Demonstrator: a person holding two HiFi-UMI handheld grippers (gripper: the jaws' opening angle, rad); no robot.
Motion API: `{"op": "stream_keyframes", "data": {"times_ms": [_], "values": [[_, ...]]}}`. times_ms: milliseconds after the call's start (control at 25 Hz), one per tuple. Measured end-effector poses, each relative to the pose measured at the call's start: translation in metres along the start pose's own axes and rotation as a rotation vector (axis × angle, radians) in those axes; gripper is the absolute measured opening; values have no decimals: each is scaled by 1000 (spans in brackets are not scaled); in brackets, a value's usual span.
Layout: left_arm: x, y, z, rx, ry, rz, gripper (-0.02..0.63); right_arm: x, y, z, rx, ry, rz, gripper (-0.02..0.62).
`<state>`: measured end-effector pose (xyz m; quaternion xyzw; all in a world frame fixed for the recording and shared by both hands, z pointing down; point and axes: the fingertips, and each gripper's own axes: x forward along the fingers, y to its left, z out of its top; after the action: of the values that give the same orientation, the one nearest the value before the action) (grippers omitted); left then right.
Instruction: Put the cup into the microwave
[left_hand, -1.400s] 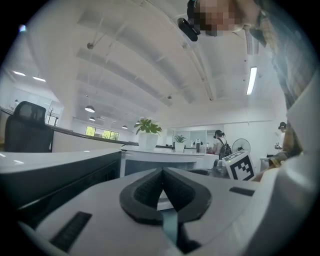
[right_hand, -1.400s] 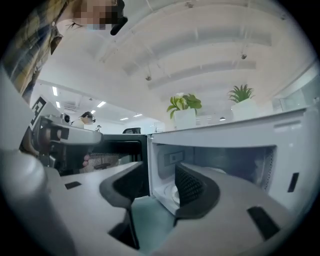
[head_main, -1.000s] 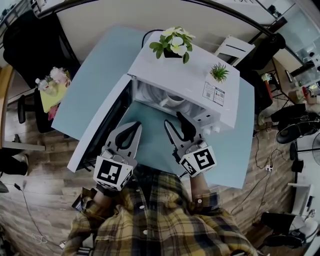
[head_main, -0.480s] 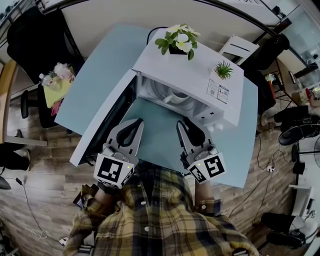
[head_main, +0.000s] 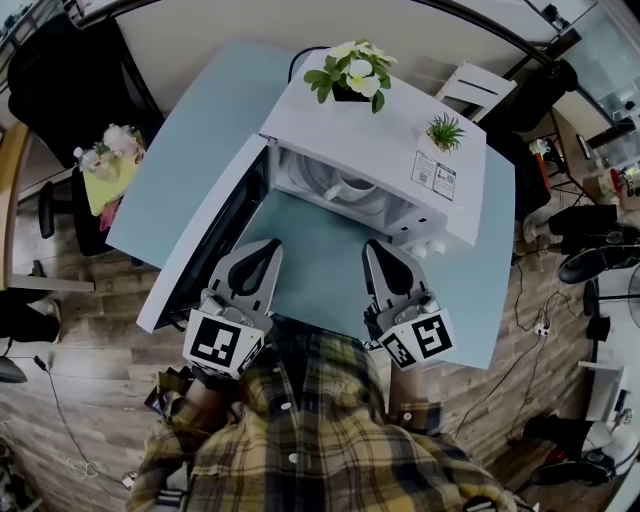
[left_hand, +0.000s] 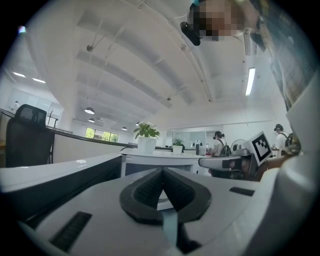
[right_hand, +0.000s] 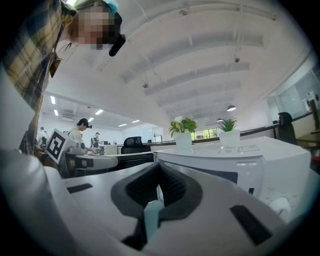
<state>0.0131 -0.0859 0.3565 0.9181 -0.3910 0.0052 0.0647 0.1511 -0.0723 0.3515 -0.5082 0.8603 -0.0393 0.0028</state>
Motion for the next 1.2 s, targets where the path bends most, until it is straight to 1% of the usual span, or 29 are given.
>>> {"op": "stream_keyframes", "data": {"times_ms": [400,1200], "values": [[0,3,-5,-6,11,-3,-8,-4,-3,-5,23,5,-10,2],[3,7,-4,-9,6,-4,-8,2,-5,-6,20,14,-7,2]]}}
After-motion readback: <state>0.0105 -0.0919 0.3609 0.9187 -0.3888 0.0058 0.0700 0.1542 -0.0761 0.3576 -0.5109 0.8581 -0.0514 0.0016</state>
